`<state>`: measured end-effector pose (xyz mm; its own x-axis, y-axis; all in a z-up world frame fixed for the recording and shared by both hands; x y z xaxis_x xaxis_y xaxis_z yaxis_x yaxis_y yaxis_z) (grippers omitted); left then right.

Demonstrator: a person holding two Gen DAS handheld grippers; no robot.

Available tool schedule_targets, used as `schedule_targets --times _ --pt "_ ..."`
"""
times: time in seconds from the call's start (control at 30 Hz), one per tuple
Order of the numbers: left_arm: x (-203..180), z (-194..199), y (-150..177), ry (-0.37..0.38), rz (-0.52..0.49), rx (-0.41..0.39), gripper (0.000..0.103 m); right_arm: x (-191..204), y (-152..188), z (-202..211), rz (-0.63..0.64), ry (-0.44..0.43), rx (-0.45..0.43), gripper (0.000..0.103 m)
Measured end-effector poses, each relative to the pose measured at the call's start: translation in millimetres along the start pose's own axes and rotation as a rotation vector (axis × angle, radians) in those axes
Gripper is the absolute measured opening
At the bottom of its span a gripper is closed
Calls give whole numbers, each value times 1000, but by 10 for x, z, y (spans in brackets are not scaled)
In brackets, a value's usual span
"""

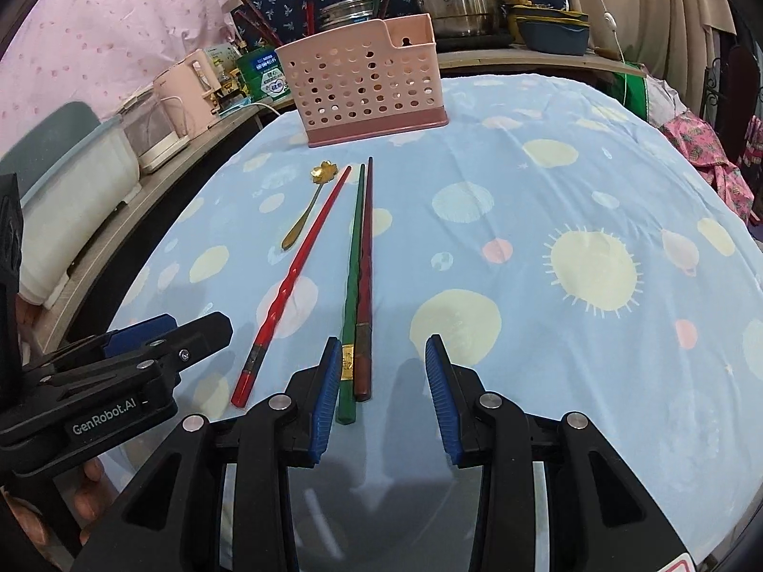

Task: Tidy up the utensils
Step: 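Withdraw both open tools back over the remaining utensils on the cloth, then grasp a red chopstick with the left tool while the right tool grasps a dark red one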

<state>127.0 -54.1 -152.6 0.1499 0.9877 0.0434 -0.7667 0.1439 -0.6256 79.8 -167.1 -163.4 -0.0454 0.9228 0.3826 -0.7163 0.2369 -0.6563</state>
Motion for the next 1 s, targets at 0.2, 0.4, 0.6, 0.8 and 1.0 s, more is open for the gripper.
schedule_targets --times 0.2,0.4,0.6,0.8,1.0 --pt "-53 -24 57 6 -11 10 61 -34 19 -67 -1 10 12 34" --pt "-115 -79 126 3 -31 24 61 -41 -1 -96 8 19 7 33" --pt "-90 -150 163 -22 -42 27 61 -46 -14 -113 39 46 -2 33" --pt "-91 -162 165 -35 -53 17 61 -78 8 -142 67 84 4 30" --pt "-100 -163 177 -52 -68 -3 59 -91 11 -137 73 95 -2 25"
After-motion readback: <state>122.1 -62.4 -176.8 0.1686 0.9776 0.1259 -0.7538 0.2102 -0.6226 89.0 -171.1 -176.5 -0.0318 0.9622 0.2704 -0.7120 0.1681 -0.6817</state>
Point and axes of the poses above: each gripper's, at about its wrist camera, not at the fingertips, and z roughly against the way its jaws point, x to its left, y to its underside, the point moved 10 cm from there along -z, roughly the way its jaws point, and after that the axes turned 12 degrees about -y, right-handed, at the moved point
